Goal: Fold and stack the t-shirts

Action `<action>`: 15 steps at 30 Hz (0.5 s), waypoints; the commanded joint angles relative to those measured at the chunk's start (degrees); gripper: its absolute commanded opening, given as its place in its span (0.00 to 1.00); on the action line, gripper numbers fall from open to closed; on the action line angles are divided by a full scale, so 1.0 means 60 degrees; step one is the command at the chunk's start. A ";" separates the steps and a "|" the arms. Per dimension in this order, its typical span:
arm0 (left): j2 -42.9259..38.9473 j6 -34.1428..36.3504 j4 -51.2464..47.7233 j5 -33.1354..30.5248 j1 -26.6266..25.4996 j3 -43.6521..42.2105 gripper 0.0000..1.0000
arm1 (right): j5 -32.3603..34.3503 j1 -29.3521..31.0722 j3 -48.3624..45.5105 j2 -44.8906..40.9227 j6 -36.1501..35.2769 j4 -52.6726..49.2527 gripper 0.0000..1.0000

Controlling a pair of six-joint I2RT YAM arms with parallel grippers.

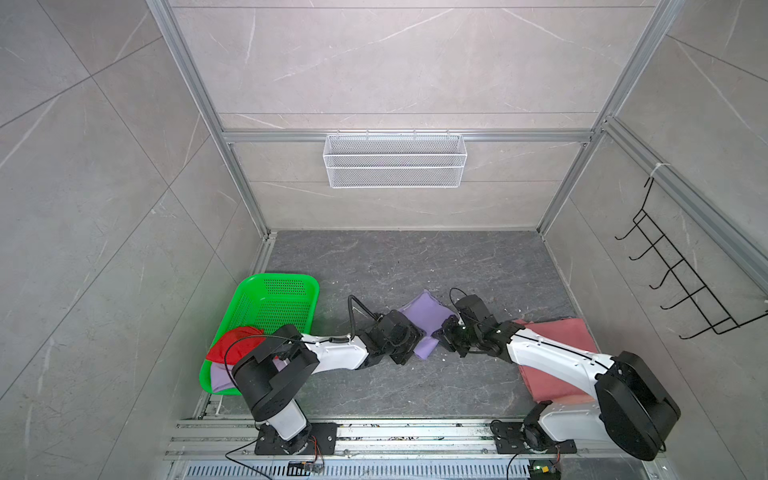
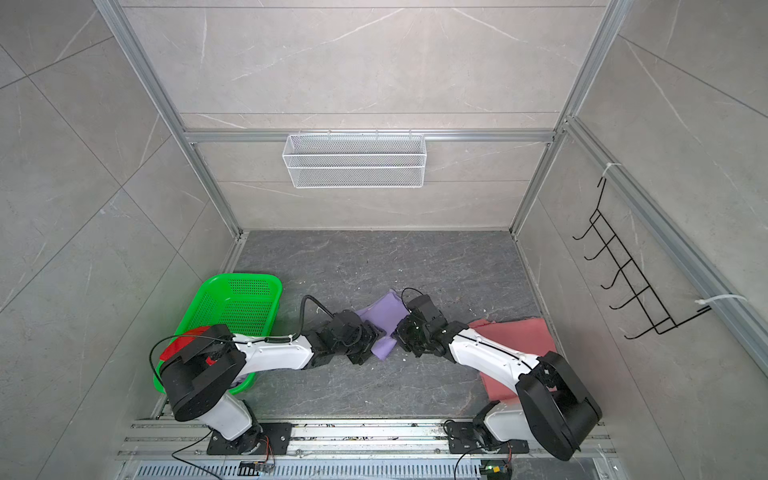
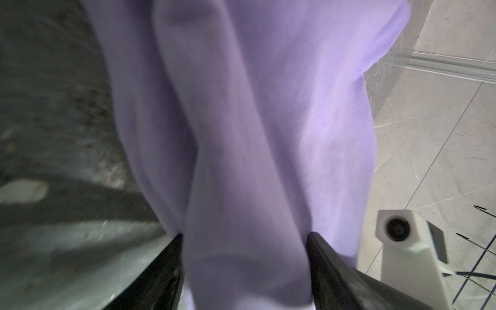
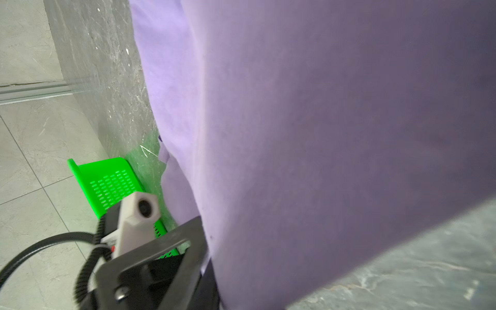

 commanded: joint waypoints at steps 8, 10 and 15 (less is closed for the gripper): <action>0.0649 -0.1361 0.3336 -0.0563 -0.0177 -0.0811 0.76 | -0.0054 -0.0116 0.1087 0.0370 -0.0575 -0.0883 0.17; 0.0394 -0.1346 0.3069 -0.0518 -0.0176 -0.0864 0.77 | -0.0047 -0.0166 0.1232 0.0411 -0.0632 -0.0957 0.17; -0.0334 -0.1265 0.1976 -0.0493 -0.0176 -0.0961 0.81 | -0.0093 -0.0464 0.1672 0.0510 -0.0662 -0.1098 0.17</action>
